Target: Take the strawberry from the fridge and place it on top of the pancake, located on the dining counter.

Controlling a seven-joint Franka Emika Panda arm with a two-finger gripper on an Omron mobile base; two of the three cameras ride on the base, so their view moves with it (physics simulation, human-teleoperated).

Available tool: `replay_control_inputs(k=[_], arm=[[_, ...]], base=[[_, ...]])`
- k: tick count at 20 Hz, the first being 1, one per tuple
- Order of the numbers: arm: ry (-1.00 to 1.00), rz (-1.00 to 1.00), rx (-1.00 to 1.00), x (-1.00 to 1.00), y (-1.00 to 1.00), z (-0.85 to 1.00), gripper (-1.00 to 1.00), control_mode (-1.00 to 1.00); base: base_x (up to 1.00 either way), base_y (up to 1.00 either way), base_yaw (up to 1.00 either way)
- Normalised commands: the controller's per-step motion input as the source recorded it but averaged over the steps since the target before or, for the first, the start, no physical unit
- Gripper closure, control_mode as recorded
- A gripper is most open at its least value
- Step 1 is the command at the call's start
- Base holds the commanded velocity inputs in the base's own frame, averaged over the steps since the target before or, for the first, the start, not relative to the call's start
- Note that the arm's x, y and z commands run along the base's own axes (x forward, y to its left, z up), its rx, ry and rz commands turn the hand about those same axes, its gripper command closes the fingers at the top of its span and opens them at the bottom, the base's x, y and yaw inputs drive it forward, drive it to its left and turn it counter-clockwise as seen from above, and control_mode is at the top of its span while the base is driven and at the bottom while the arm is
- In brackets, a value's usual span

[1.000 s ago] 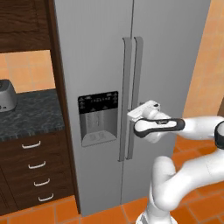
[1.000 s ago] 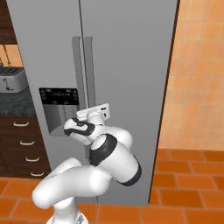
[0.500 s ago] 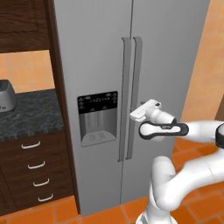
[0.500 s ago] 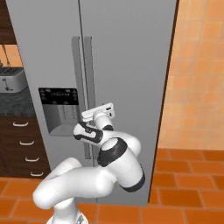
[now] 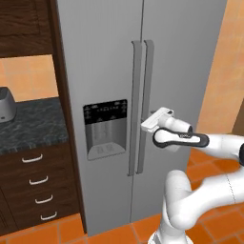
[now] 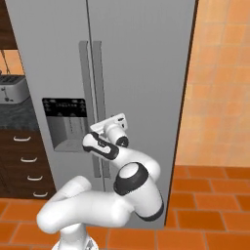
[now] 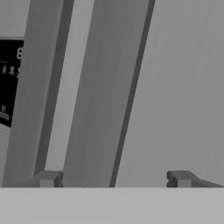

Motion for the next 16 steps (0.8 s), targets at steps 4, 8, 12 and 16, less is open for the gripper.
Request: replay_control_inputs(k=[4,8,12,16], arm=[[0.00,0.00,0.00,-0.01,0.61,0.00,-1.00,-1.00],[-0.02,0.00,0.00,-0.17,0.66,0.00,-1.00,-1.00],[-0.07,0.00,0.00,-0.38,0.61,0.00,-1.00,-1.00],[0.00,-0.01,0.00,0.00,0.37,0.00,1.00,-1.00]], base=[[0.00,0.00,0.00],[0.00,0.00,0.00],[0.00,0.00,0.00],[0.00,0.00,0.00]])
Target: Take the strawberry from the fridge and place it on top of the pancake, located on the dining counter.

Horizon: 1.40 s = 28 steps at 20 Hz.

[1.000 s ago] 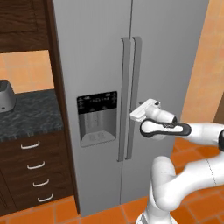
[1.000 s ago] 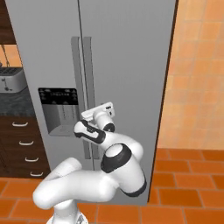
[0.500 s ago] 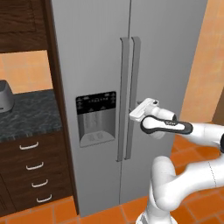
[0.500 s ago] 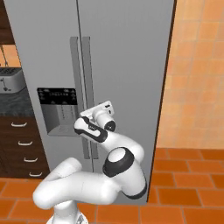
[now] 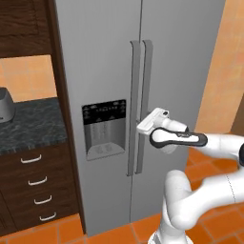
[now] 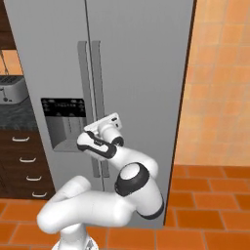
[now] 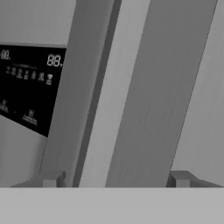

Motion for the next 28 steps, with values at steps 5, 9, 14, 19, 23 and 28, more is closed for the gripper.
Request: replay_control_inputs(k=[5,9,14,19,23,28], arm=[[0.00,-0.01,0.00,0.11,0.02,0.00,1.00,-1.00],[0.00,-0.02,0.00,0.09,0.16,0.00,1.00,-1.00],[0.00,0.00,0.00,-0.67,-0.01,0.01,1.00,-1.00],[0.00,0.00,0.00,-1.00,-0.29,0.04,1.00,-1.00],[0.01,0.00,0.00,-1.00,-0.61,0.34,1.00,-1.00],[0.03,0.00,0.01,-1.00,-0.66,0.38,1.00,-1.00]], base=[[0.00,0.00,0.00],[0.00,0.00,0.00],[0.00,0.00,0.00],[0.00,0.00,0.00],[0.00,0.00,0.00],[0.00,0.00,0.00]])
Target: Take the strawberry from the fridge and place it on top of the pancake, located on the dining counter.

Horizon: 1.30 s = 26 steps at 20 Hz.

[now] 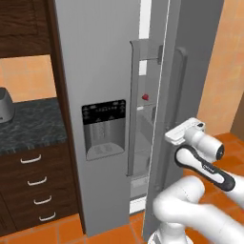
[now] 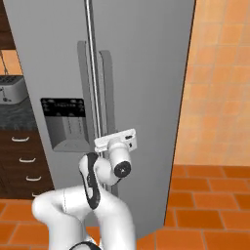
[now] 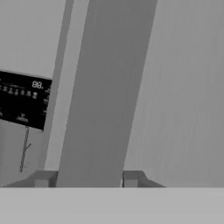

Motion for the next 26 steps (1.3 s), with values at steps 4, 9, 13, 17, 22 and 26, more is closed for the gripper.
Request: replay_control_inputs(k=[4,9,13,17,22,26], arm=[[0.00,0.00,0.00,-1.00,-0.51,0.20,1.00,-1.00],[0.00,-0.02,0.02,-1.00,-0.44,0.09,-1.00,-1.00],[-0.34,0.00,-0.08,-0.98,0.06,0.43,-1.00,-1.00],[-0.21,-0.02,-0.10,-1.00,0.01,0.91,-1.00,-1.00],[-0.03,-0.07,-0.01,-0.56,-0.30,0.16,-1.00,-1.00],[0.04,-0.03,0.02,0.00,-0.57,-0.18,-1.00,-1.00]], base=[[0.00,0.00,0.00],[0.00,0.00,0.00],[0.00,0.00,0.00],[0.00,0.00,0.00],[0.00,0.00,0.00],[0.00,0.00,0.00]])
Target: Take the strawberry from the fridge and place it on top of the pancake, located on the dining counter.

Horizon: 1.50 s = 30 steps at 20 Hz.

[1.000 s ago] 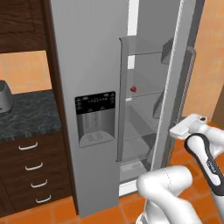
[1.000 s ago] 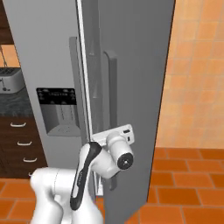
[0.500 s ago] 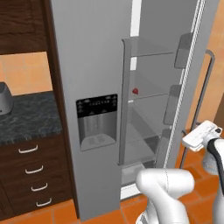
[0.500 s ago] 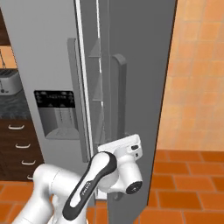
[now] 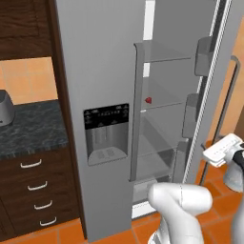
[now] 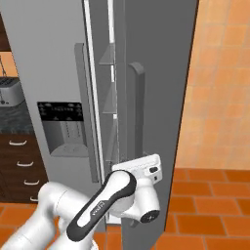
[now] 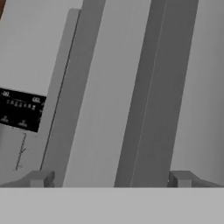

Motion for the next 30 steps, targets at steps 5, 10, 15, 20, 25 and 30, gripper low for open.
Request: replay_control_inputs(k=[5,10,15,20,25,30], arm=[[0.07,-0.04,0.08,0.20,-0.61,-0.20,-1.00,-1.00],[0.00,-0.01,0.10,0.53,-0.07,-0.36,-1.00,-1.00],[0.03,-0.07,0.00,0.78,0.21,-0.24,-1.00,-1.00],[0.12,0.16,0.00,0.60,0.00,-0.13,-1.00,-1.00],[-0.02,0.00,0.00,0.00,0.00,-0.03,-1.00,-1.00],[-0.06,-0.04,0.00,-0.15,-0.02,-0.03,-1.00,-1.00]], base=[[0.00,0.00,0.00],[0.00,0.00,0.00],[0.00,0.00,0.00],[0.00,0.00,0.00],[0.00,0.00,0.00],[0.00,0.00,0.00]])
